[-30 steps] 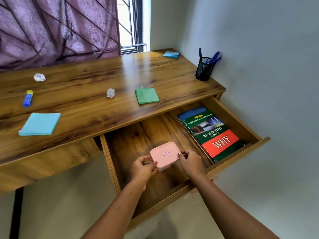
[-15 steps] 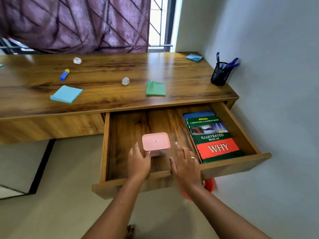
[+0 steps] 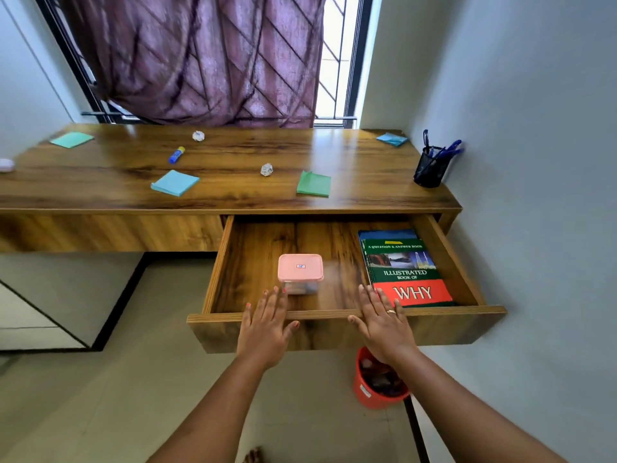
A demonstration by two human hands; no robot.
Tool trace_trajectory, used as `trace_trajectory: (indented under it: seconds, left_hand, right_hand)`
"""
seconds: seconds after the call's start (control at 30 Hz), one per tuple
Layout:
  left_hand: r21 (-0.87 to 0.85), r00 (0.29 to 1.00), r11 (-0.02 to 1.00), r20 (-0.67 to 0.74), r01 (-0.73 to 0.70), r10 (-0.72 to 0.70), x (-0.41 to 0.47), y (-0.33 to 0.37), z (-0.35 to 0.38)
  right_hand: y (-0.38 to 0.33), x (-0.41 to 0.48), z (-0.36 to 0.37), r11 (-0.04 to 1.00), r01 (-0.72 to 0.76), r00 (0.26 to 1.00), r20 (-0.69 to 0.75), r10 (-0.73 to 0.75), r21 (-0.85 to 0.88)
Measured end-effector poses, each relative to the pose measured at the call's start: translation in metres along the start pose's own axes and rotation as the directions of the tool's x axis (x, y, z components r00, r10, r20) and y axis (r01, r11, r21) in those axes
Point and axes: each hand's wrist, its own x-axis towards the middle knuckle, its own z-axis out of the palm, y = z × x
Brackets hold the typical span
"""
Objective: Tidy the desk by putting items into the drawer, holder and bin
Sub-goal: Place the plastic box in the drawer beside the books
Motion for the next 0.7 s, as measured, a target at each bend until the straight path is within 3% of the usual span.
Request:
trace_trajectory:
  seconds: [0.23, 0.7]
  left_hand:
    - [-0.064, 0.999, 0.998, 0.041, 0.027, -0.025, 0.009, -0.007, 0.0]
    - [-0.084, 0.998, 0.996, 0.069, -0.008, 0.014, 0.086, -0.02, -0.019]
  right_hand:
    - [0.007, 0.011, -0.006, 0.991, -0.026, 0.997, 0.081, 0.016, 0.131]
    - [0.006, 0.093, -0.023, 0.989, -0.072, 0.99, 0.126, 0.056, 0.127]
